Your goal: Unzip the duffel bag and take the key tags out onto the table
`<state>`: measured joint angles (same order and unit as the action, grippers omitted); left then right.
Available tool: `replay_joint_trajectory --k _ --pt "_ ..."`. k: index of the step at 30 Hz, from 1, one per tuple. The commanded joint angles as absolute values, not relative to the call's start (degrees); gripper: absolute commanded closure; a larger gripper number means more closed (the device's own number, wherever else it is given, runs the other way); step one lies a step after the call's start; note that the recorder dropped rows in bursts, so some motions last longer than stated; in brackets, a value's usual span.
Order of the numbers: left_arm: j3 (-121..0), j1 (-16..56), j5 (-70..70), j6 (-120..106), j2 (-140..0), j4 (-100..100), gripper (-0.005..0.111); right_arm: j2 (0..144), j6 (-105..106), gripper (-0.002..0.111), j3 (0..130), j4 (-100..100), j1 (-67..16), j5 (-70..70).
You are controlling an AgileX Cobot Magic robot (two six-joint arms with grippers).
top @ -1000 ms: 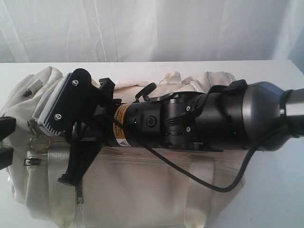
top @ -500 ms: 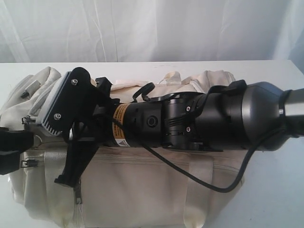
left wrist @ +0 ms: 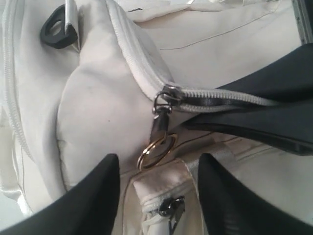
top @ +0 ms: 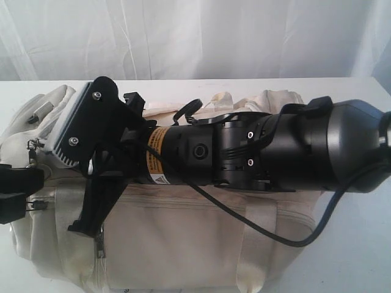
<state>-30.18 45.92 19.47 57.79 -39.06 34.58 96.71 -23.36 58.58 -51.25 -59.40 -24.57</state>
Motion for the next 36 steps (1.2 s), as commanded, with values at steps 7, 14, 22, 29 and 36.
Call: replay_joint_trajectory --k 7,14,22,29,36 --pt "-30.43 45.8 21.15 72.46 -38.79 44.77 0.054 95.01 -23.91 0.108 58.75 -49.8 -59.32 -28.3" --pt "-30.43 45.8 18.71 74.98 -38.79 41.64 0.054 95.01 -24.29 0.108 58.75 -49.8 -59.32 -28.43" --pt "-29.74 45.8 18.72 74.98 -38.79 38.88 0.054 95.01 -24.29 0.108 58.75 -49.8 -59.32 -28.43" --pt "-27.87 45.8 15.19 76.0 -41.3 39.45 0.054 95.01 -24.43 0.108 58.75 -49.8 -59.32 -28.43" --pt "-27.87 45.8 14.49 78.59 -43.39 44.64 0.054 94.98 -24.66 0.108 58.75 -49.8 -59.32 -28.58"
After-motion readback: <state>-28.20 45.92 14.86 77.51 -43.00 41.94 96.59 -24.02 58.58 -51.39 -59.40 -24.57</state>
